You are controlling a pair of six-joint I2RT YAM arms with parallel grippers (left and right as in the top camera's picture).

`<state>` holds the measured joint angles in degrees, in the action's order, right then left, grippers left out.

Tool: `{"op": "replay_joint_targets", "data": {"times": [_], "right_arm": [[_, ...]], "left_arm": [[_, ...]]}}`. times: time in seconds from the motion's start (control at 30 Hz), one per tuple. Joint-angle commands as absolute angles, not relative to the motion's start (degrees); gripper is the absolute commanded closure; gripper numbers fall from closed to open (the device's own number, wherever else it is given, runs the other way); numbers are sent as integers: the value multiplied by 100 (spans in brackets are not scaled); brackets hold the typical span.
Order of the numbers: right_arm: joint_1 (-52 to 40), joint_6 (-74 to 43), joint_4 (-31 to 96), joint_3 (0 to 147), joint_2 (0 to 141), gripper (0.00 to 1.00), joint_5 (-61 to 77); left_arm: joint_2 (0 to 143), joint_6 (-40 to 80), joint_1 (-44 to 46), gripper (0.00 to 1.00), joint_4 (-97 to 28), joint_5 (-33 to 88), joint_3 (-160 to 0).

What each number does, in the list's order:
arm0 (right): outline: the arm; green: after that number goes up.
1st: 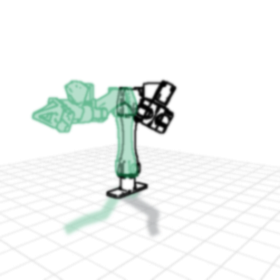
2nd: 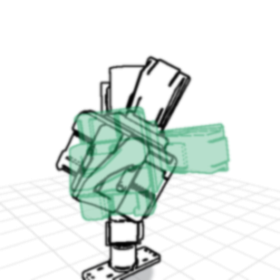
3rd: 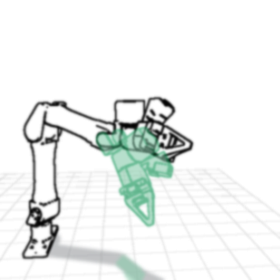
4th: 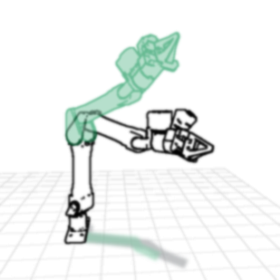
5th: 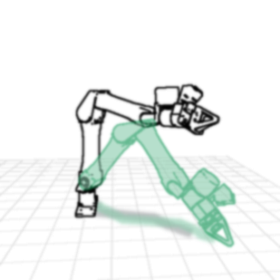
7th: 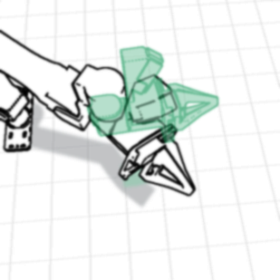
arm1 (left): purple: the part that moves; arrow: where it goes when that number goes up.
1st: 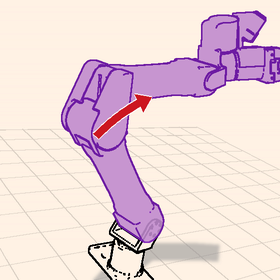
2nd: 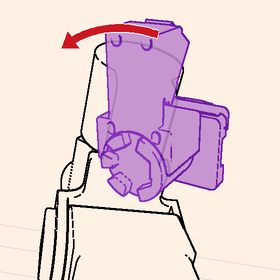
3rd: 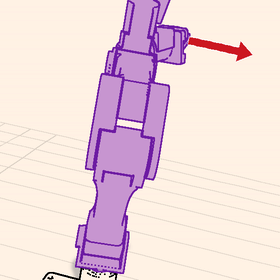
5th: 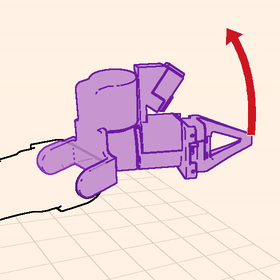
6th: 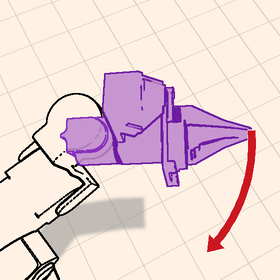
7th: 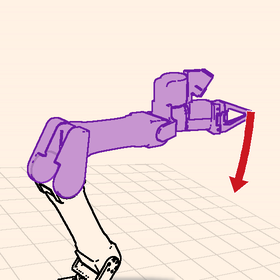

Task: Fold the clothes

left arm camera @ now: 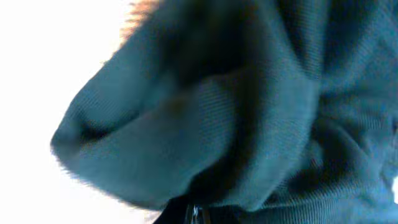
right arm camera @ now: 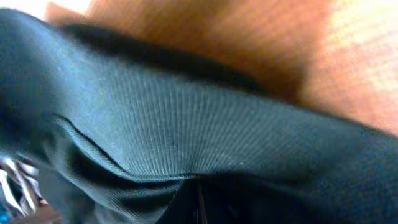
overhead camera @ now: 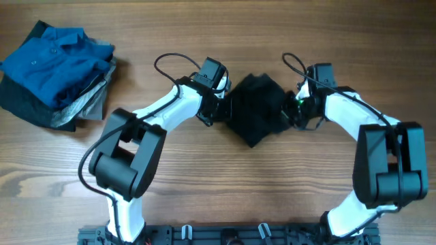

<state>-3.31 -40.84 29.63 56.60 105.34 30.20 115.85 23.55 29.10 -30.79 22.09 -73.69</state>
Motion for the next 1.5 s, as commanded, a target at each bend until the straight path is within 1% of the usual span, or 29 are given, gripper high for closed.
{"op": "replay_joint_targets", "data": {"times": [0.0,0.07,0.13,0.23,0.27,0.3,0.37,0.4,0.43,0.5,0.57,0.6,0.67,0.7,0.73,0.77,0.8,0.83,0.93,1.03,1.17,1.2,1.23,1.27,1.3,1.33,1.4,1.43,1.47], "right_arm": [[-368,-3898,3874,5356,10060,92,2298],[-368,-3841,3946,5358,9673,87,2292],[-370,-3122,3592,5358,9303,79,2720],[-392,-2071,2978,5356,8956,73,3404],[-412,-1922,2770,5356,8899,62,3483],[-434,-1900,2661,5356,8903,46,3400],[-471,-1804,2593,5356,8984,32,2788],[-471,-1798,2550,5356,9048,27,2329],[-469,-1776,2477,5356,9085,25,1984],[-471,-1455,2080,5356,9268,26,1459],[-471,-1146,1623,5356,9450,31,1599],[-471,-993,1345,5356,9581,37,1752],[-471,-899,987,5356,9832,39,1966],[-471,-902,941,5356,9894,41,2001],[-471,-895,921,5356,9974,50,2088],[-469,-893,947,5356,9988,65,2110],[-440,-899,980,5356,9944,88,2145],[-401,-921,972,5365,9878,96,2152],[-145,-1496,952,5459,9596,96,2139],[189,-2867,930,5468,9426,96,1741],[215,-3017,1245,5465,9439,96,1052],[215,-3017,1297,5465,9439,90,856],[217,-2985,1297,5465,9439,48,707],[217,-2759,1256,5468,9437,37,703],[217,-2309,1251,5483,9411,37,972],[217,-1765,1424,5546,9321,50,1750],[215,-1122,1868,5629,9083,69,3258],[207,-1118,2143,5629,8973,73,3649],[176,-1197,2561,5627,8934,67,3684]], "left_arm": [[12254,2571,2707,93,-3006,902,-7334],[12335,2486,2473,93,-2928,781,-7336],[12313,2163,2224,92,-2947,808,-7413],[12221,1682,1918,80,-3262,982,-7710],[12145,1485,1796,74,-3479,1192,-7887],[12051,1352,1680,66,-3750,1468,-8088],[11907,1321,1559,54,-4040,1916,-8278],[11808,1321,1514,46,-4123,2307,-8307],[11769,1323,1496,39,-4152,2547,-8307],[11754,1323,1490,31,-4235,3234,-8305],[11764,1321,1549,26,-4200,3756,-8239],[11789,1323,1621,23,-4202,3922,-8235],[11802,1323,1841,16,-4182,3946,-8235],[11802,1323,1909,16,-4182,3944,-8235],[11802,1323,1977,15,-4187,3944,-8235],[11806,1323,2078,15,-4185,3935,-8226],[11810,1323,2189,15,-4160,3909,-8195],[11819,1323,2285,15,-4163,3826,-8160],[11824,1326,2484,25,-4167,3212,-8020],[11830,1326,2630,34,-3966,2943,-7745],[11832,1328,2652,35,-3817,2574,-7533],[11830,1328,2652,34,-3789,2512,-7509],[11832,1326,2652,29,-3769,2445,-7502],[11832,1326,2652,21,-3747,2394,-7502],[11830,1326,2650,18,-3701,2392,-7505],[11828,1326,2635,15,-3686,2397,-7507],[11828,1328,2567,14,-3688,2552,-7511],[11828,1326,2493,14,-3684,2727,-7516],[11828,1328,2412,14,-3686,2821,-7529]]}}
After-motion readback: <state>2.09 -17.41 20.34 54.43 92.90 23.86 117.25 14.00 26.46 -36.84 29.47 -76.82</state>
